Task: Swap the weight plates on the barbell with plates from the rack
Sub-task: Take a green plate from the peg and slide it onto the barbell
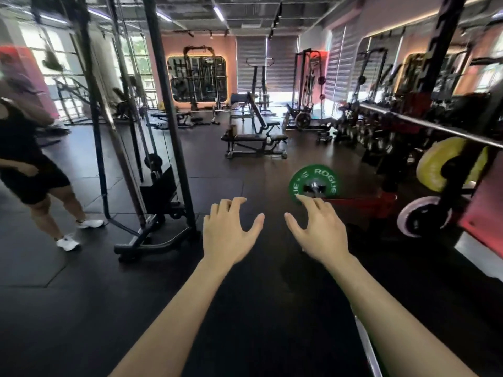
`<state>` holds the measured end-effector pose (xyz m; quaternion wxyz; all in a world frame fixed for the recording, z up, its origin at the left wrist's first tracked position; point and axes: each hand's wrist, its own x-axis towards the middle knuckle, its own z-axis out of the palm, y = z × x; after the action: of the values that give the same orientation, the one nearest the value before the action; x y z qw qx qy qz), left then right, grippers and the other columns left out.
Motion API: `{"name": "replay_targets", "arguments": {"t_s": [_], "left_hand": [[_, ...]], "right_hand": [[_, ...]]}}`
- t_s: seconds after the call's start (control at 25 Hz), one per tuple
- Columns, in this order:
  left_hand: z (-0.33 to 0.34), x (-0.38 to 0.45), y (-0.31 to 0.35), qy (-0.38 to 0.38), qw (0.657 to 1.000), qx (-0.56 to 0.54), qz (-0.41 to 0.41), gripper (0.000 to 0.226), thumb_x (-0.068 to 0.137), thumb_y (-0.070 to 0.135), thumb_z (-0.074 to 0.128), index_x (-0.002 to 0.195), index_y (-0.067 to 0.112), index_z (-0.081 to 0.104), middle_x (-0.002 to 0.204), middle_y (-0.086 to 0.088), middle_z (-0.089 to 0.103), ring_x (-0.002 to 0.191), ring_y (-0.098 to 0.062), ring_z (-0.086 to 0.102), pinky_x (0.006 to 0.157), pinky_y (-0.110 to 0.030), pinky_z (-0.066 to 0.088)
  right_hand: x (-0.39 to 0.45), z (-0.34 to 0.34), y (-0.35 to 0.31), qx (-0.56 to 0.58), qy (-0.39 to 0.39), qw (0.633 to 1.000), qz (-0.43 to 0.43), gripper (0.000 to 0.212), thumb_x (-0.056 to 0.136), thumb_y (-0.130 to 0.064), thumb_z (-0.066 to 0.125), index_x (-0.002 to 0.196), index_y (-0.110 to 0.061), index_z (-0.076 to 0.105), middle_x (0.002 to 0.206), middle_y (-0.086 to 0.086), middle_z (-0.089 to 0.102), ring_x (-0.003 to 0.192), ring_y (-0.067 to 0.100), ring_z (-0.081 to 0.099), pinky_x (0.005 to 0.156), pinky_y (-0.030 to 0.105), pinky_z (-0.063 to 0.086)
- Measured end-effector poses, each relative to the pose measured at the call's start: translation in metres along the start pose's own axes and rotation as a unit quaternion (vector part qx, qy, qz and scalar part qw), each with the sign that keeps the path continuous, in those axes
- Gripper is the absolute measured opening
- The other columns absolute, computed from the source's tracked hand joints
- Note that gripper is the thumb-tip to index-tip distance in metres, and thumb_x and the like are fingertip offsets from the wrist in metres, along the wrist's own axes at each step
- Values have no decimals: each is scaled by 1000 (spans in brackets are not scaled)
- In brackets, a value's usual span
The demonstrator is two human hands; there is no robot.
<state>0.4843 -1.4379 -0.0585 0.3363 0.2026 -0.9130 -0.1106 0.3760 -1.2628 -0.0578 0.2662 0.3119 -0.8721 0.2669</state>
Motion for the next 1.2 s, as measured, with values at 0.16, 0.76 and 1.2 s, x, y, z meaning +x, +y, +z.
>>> {"name": "replay_targets", "arguments": {"t_s": [0.16, 0.76, 1.2], "left_hand": [[51, 112, -44, -6, 1000, 9, 10, 65, 86, 73, 32, 131, 30, 51, 122, 4, 56, 114, -20, 49, 93, -40, 42], [281, 519, -203, -26, 996, -58, 62, 59, 88, 70, 41, 131, 30, 50, 123, 3, 56, 116, -22, 48, 90, -39, 39], [492, 801, -220, -54, 994, -65, 74, 60, 88, 68, 44, 134, 30, 48, 126, 4, 54, 119, -22, 46, 96, -40, 40]], "right_hand": [[107, 73, 9, 5, 7, 1000, 17, 54, 89, -54, 54, 132, -21, 54, 119, 3, 62, 114, 25, 53, 82, 39, 50], [462, 341, 58, -60, 8, 997, 51, 55, 89, -53, 56, 131, -17, 56, 116, 7, 62, 115, 31, 55, 89, 42, 49], [729, 523, 194, -54, 1, 995, 88, 57, 90, -58, 50, 137, -24, 48, 126, 0, 57, 117, 24, 49, 87, 41, 49]]}}
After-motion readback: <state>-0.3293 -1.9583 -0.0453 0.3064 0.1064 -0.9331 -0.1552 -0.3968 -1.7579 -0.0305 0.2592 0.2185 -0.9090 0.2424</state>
